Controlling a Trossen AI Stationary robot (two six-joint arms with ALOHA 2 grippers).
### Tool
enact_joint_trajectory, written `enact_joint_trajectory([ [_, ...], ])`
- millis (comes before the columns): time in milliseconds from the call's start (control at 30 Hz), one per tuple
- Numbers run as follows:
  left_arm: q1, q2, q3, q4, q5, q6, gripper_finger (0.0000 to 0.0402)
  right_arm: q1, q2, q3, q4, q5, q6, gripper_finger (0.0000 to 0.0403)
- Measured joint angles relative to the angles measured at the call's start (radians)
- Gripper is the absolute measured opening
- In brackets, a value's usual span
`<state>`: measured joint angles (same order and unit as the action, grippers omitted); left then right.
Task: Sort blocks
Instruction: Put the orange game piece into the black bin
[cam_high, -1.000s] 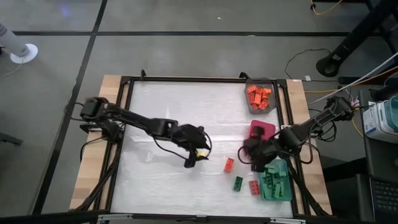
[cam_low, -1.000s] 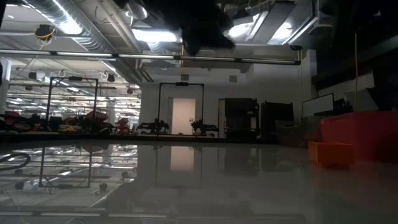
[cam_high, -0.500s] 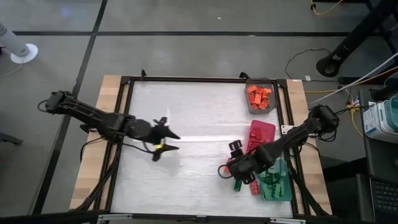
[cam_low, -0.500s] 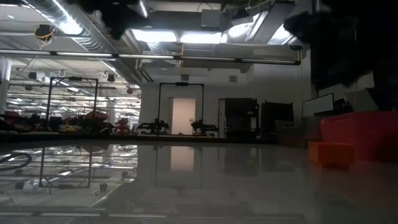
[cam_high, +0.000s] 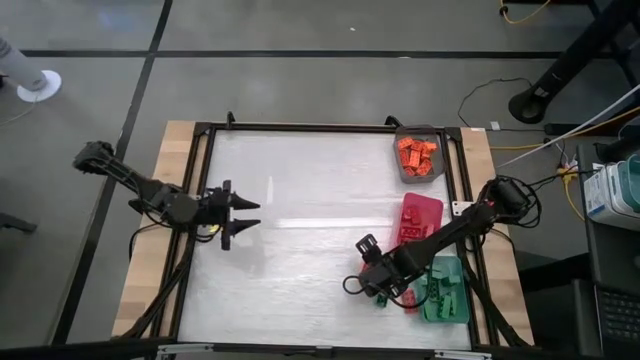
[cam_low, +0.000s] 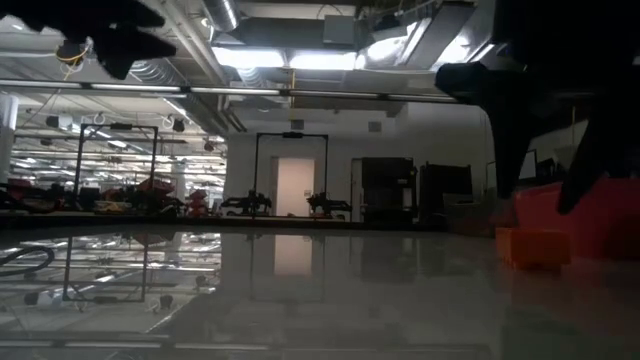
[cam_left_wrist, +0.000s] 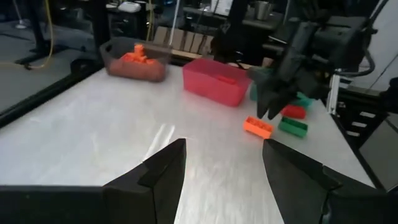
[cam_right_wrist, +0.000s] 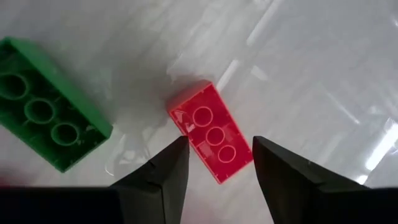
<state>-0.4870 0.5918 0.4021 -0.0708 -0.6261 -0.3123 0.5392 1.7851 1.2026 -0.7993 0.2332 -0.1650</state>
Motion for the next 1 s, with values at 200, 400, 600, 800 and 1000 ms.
enact_joint_trajectory([
  [200, -0.011, -0.048, -0.092, 0.004, -0.014, -0.106, 0.02, -0.042, 0.008, 0.0, 0.013, -0.073, -0.096, 0.0177],
  [400, -0.011, -0.047, -0.136, -0.007, -0.015, -0.178, 0.02, -0.093, 0.035, 0.0, 0.055, -0.106, -0.214, 0.0177],
  [600, -0.011, -0.058, -0.135, 0.006, -0.015, -0.127, 0.02, -0.116, 0.047, 0.004, 0.03, -0.184, -0.221, 0.0177],
  [800, -0.011, -0.06, -0.135, 0.007, -0.021, -0.123, 0.02, -0.117, 0.054, 0.003, 0.018, -0.224, -0.228, 0.0177],
  [1000, -0.011, -0.06, -0.135, 0.007, -0.021, -0.123, 0.02, -0.143, 0.061, 0.006, 0.021, -0.277, -0.183, 0.0177],
])
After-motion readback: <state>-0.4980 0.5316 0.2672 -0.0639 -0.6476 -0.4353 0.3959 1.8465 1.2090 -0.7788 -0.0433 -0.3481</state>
